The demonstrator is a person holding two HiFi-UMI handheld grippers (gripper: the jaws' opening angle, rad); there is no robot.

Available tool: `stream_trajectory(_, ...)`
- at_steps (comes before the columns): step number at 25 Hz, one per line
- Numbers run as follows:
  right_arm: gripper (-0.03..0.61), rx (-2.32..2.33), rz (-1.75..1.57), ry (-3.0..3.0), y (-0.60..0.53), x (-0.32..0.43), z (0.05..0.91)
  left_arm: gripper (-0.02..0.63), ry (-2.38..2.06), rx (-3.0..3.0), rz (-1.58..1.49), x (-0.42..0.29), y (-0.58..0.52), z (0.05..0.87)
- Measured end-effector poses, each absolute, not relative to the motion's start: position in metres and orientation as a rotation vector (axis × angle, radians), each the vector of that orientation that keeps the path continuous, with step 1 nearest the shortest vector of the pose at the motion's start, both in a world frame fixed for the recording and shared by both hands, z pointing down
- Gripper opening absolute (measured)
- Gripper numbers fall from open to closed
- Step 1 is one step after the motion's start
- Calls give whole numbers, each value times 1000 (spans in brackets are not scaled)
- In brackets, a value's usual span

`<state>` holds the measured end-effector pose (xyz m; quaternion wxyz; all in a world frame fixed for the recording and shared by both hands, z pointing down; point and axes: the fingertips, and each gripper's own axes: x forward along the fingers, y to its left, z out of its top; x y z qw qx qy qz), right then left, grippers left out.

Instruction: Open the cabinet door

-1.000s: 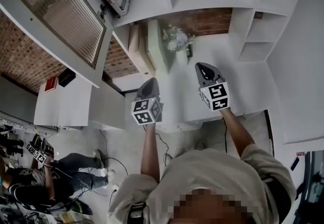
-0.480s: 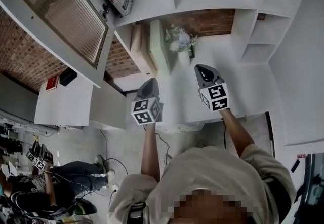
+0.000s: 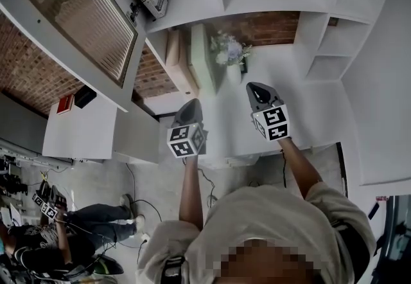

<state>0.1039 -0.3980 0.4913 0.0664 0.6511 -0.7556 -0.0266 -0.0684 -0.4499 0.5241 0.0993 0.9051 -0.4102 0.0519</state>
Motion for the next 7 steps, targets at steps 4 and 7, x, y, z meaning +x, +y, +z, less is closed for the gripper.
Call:
stream_trajectory(4,14,1957,-71,-2280,-400,105,491,26,-1208,2675,153,-66,-450,523)
stream_trajectory(7,14,1948,-76,-2283,-402,104,488,26,-1209,2673,149,-65,-451,520)
